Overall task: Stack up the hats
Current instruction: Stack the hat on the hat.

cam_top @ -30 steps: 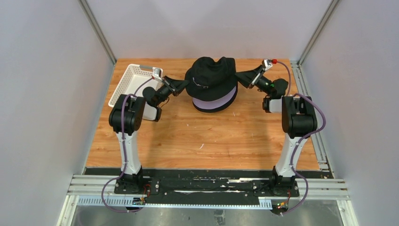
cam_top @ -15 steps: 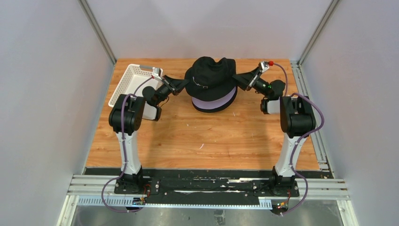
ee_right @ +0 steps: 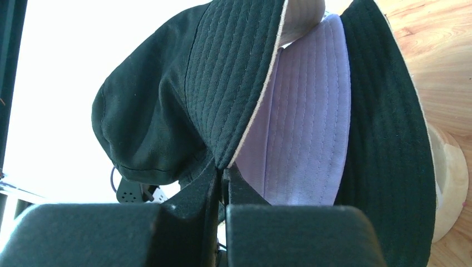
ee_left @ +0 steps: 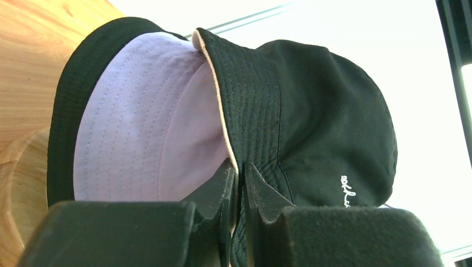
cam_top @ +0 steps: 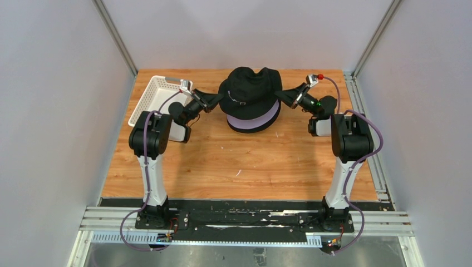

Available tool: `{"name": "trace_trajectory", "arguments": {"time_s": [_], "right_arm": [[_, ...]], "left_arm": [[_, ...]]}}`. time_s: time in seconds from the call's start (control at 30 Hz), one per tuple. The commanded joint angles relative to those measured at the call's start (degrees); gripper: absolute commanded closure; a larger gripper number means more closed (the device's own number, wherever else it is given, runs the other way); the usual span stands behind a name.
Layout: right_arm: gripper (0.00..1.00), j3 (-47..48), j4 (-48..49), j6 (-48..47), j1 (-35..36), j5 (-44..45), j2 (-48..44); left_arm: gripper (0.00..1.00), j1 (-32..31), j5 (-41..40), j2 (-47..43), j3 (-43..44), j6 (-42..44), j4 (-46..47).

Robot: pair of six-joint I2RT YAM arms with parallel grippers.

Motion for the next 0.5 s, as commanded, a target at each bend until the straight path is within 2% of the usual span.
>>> {"name": "trace_trajectory", "arguments": {"time_s": [0.0, 0.3, 0.47], "right_arm": [[0.99, -0.1, 2.9, -1.6, -1.6, 0.9, 0.1], [1.0, -2.6, 2.9, -5.1, -2.9, 1.0, 4.7], [0.99, -4.4, 0.9, -8.7, -2.9, 1.4, 5.8]], "left_arm": [[0.86, 0.7, -0.5, 1.8, -0.8, 1.3, 3.2], [0.87, 1.0, -1.4, 5.1, -1.6, 2.9, 3.1], [0.97, 0.9, -2.0, 6.8, -2.1, 3.8, 3.0]]}}
